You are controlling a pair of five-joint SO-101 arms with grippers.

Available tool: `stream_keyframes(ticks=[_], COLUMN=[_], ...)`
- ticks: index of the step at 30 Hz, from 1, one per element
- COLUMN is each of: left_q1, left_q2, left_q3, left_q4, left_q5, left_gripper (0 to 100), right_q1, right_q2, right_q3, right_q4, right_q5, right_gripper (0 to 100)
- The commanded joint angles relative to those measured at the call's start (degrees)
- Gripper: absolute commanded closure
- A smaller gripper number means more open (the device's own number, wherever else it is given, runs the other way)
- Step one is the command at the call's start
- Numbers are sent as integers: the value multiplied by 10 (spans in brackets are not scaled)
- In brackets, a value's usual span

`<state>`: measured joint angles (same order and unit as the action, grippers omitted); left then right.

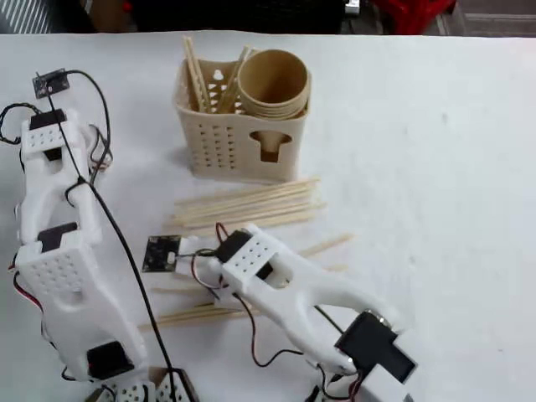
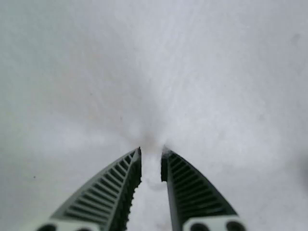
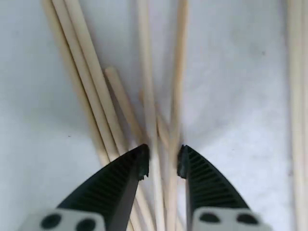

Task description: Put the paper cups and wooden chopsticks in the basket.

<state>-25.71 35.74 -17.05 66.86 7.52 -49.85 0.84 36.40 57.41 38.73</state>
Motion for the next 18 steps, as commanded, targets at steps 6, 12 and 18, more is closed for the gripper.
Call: stream_keyframes(ticks=[6, 12, 18], left_q1=[-3, -3, -3], left_q2=[-12, -12, -12], left_q3=[-8, -8, -8], left_q4=[-6, -6, -6], left_q5=[5, 5, 5], left_gripper=[909, 909, 909], right_q1=[47, 77, 124], right_q2=[1, -20, -136], right_q3=[-18, -25, -28], right_q4=[-8, -5, 21], right_q5=[-4, -25, -63], right_gripper=[964, 983, 982])
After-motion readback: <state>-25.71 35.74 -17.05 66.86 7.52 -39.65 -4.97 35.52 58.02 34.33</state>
